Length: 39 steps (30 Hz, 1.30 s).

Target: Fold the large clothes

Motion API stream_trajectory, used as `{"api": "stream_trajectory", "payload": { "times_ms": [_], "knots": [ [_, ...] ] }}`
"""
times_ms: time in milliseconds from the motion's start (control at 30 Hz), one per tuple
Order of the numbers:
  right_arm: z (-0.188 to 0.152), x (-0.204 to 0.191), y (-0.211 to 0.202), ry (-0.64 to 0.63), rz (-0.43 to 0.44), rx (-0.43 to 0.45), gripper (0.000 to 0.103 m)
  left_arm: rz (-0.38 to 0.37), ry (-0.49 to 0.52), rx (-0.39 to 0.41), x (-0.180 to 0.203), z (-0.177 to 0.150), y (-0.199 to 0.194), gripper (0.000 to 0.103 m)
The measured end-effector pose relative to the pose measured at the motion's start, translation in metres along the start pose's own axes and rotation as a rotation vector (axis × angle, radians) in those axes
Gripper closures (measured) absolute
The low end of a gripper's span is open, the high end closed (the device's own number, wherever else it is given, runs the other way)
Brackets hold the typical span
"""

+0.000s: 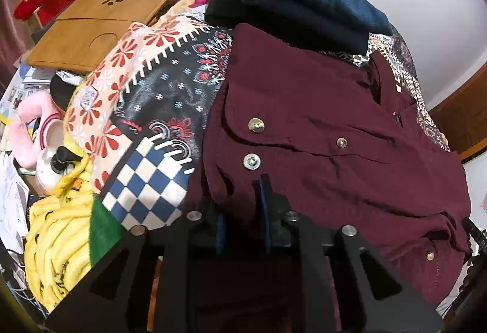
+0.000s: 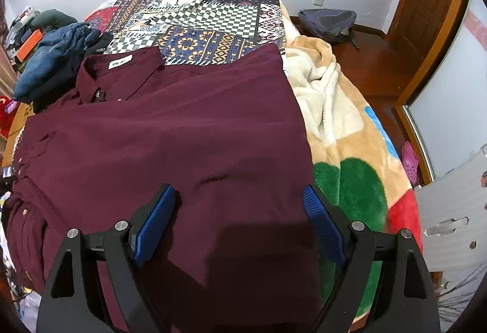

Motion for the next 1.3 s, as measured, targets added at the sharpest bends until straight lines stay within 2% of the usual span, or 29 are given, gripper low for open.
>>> {"api": "stream_trajectory", "payload": {
  "times_ms": [133,200,267,333,400,567,767,933,1067,1133,1200,1267,1300],
  "knots": [
    [-0.002,-0.003,-0.016,-0.017,-0.009,0.036,0.019,-0.012,0.016,0.051,-0.001,0.008,-0.028,0.08],
    [-0.002,-0.004,-0.026,-0.023,-0.01,0.064,0.019,-0.001,0.035,0.087,0.001,0.01,-0.045,0.073],
    [-0.002,-0.004,-0.036,-0.022,-0.002,0.089,0.019,0.016,0.065,0.134,0.003,0.012,-0.066,0.058],
    [-0.003,-0.003,-0.045,-0.021,0.006,0.113,0.019,0.026,0.087,0.17,0.003,0.011,-0.084,0.049],
    [-0.007,-0.003,-0.052,-0.021,0.015,0.125,0.019,0.023,0.099,0.177,0.003,0.009,-0.093,0.046],
    [-0.026,0.005,-0.056,-0.016,0.01,0.122,0.019,0.01,0.104,0.133,-0.008,-0.007,-0.098,0.043],
    [-0.051,0.015,-0.049,0.028,0.013,0.071,0.019,-0.024,0.056,0.02,-0.029,-0.038,-0.079,0.043],
    [-0.071,0.023,-0.043,0.099,0.073,0.026,0.019,-0.067,0.0,-0.07,-0.041,-0.065,-0.06,0.043],
    [-0.082,0.02,-0.033,0.131,0.13,-0.016,0.019,-0.102,-0.004,-0.129,-0.038,-0.086,-0.045,0.043],
    [-0.086,0.016,-0.029,0.137,0.155,-0.023,0.019,-0.119,-0.008,-0.146,-0.035,-0.092,-0.039,0.043],
    [-0.086,0.013,-0.026,0.137,0.188,-0.021,0.019,-0.105,0.003,-0.138,-0.03,-0.096,-0.037,0.043],
    [-0.086,0.012,-0.024,0.147,0.203,-0.019,0.029,-0.105,0.015,-0.122,-0.025,-0.097,-0.039,0.044],
    [-0.085,0.011,-0.023,0.153,0.222,-0.019,0.043,-0.106,0.023,-0.109,-0.023,-0.097,-0.042,0.046]
  ]
}}
Point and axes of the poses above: each gripper's, at about its wrist camera, not at the fingertips, and y roughly the way its jaws point, x to its right, z to its top, the point moved 1 cm from there along y, roughly the way its jaws point, and after that the axes turned 3 degrees about -z, right-handed, at the moved point
